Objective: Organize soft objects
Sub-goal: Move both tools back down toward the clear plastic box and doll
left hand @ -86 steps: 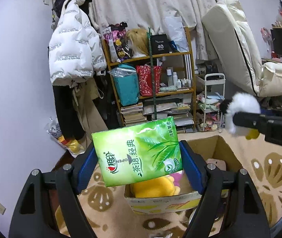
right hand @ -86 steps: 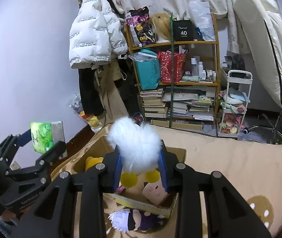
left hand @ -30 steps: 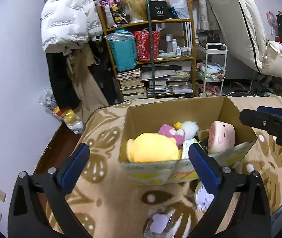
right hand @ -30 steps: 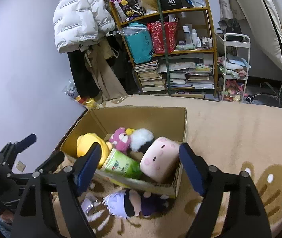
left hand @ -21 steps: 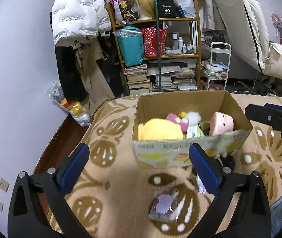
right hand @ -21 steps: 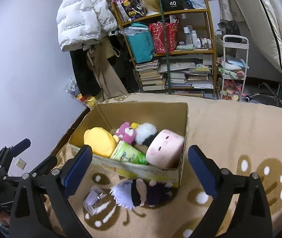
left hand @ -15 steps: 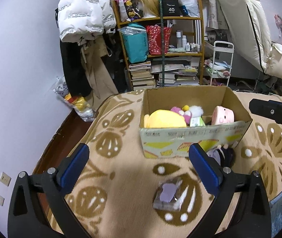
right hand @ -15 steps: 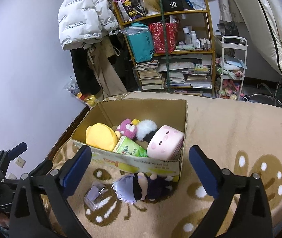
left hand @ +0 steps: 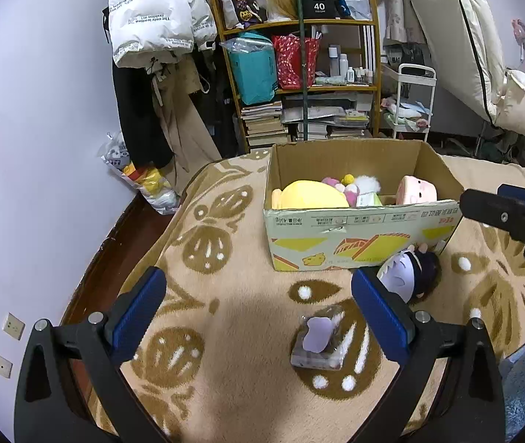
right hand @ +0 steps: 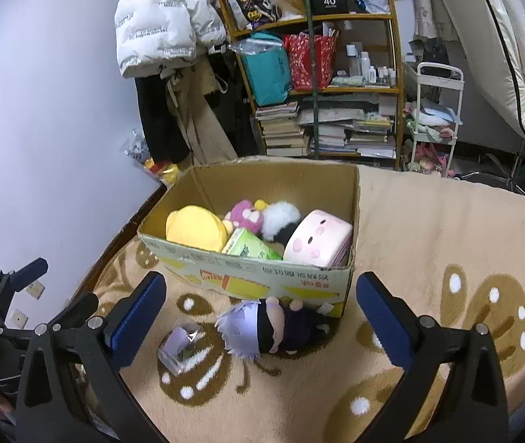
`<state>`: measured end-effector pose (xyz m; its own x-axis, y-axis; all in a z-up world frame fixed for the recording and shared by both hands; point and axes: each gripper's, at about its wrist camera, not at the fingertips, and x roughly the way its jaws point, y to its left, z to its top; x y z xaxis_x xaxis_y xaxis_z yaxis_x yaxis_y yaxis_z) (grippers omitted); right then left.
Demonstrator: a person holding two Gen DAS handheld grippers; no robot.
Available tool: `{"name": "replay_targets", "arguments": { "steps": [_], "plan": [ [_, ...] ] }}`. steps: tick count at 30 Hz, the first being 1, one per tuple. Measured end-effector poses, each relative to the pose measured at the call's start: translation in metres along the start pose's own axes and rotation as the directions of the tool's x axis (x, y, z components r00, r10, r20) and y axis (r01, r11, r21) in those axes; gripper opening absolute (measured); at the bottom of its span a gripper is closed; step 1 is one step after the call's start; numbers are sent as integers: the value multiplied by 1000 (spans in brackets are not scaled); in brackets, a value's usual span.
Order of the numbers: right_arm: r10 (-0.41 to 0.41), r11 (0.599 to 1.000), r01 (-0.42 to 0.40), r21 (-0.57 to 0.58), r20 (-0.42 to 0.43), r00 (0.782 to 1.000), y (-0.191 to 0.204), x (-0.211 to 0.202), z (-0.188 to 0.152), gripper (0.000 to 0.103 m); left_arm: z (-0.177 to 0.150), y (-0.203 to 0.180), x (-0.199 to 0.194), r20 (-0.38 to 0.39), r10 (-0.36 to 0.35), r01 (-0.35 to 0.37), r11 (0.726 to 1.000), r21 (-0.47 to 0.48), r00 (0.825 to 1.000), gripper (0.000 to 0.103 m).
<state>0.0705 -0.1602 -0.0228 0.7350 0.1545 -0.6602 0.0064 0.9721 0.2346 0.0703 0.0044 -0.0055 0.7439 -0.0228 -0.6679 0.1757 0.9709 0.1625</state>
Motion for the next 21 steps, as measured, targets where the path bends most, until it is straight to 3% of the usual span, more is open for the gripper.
{"name": "replay_targets", "arguments": {
  "steps": [21],
  "plan": [
    [-25, 1000, 25, 0, -76, 997, -5, 28, -7, 103, -5, 5, 36, -68, -11, 10, 1000, -20, 998, 99]
  ]
}}
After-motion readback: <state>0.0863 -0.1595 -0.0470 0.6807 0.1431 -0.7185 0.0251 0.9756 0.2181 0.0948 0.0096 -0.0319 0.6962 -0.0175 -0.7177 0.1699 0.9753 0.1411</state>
